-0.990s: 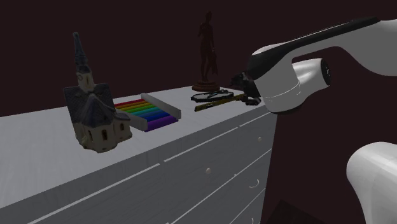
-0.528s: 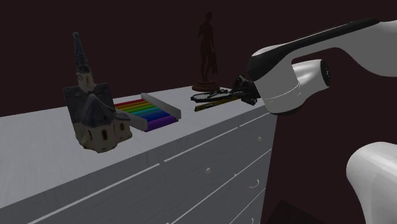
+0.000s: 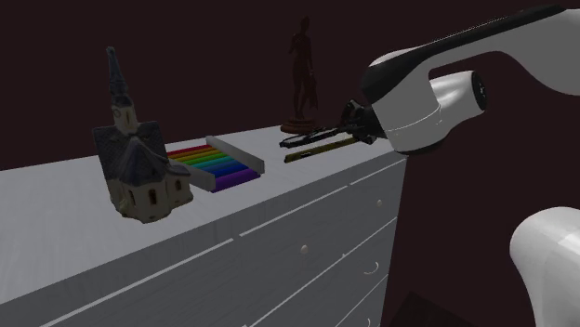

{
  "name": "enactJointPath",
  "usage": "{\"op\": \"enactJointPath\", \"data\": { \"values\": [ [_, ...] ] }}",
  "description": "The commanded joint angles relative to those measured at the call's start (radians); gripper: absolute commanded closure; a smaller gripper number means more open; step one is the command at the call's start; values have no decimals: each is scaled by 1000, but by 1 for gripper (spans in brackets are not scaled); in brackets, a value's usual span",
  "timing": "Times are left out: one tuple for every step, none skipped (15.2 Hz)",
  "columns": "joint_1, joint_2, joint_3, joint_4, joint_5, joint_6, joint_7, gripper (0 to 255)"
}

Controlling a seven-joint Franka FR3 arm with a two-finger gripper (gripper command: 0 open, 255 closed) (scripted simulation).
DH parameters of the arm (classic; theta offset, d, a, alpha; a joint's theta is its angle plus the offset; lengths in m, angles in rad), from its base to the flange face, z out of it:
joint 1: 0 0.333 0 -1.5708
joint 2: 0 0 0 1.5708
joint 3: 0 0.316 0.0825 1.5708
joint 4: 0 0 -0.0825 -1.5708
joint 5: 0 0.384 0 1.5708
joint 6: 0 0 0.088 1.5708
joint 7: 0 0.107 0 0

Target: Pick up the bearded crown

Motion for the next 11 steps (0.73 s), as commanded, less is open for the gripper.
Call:
{"op": "enactJointPath", "data": {
  "values": [
    [-38, 19, 45, 12, 31, -33, -1, 255],
    [-56, 29, 67, 18, 46, -49, 0, 255],
    [-75, 39, 90, 24, 61, -64, -1, 255],
    [-94, 49, 112, 31, 76, -80, -1, 255],
    [-114, 59, 134, 38, 90, -97, -1, 255],
    [-134, 69, 157, 45, 105, -113, -1, 255],
    [-155, 79, 180, 53, 120, -130, -1, 255],
    [-176, 90, 203, 60, 135, -147, -2, 255],
    [-199, 100, 227, 68, 149, -165, -2, 255],
    [-202, 101, 230, 69, 151, -168, -1, 255],
    [-203, 101, 230, 69, 151, -168, -1, 255]
  ]
}}
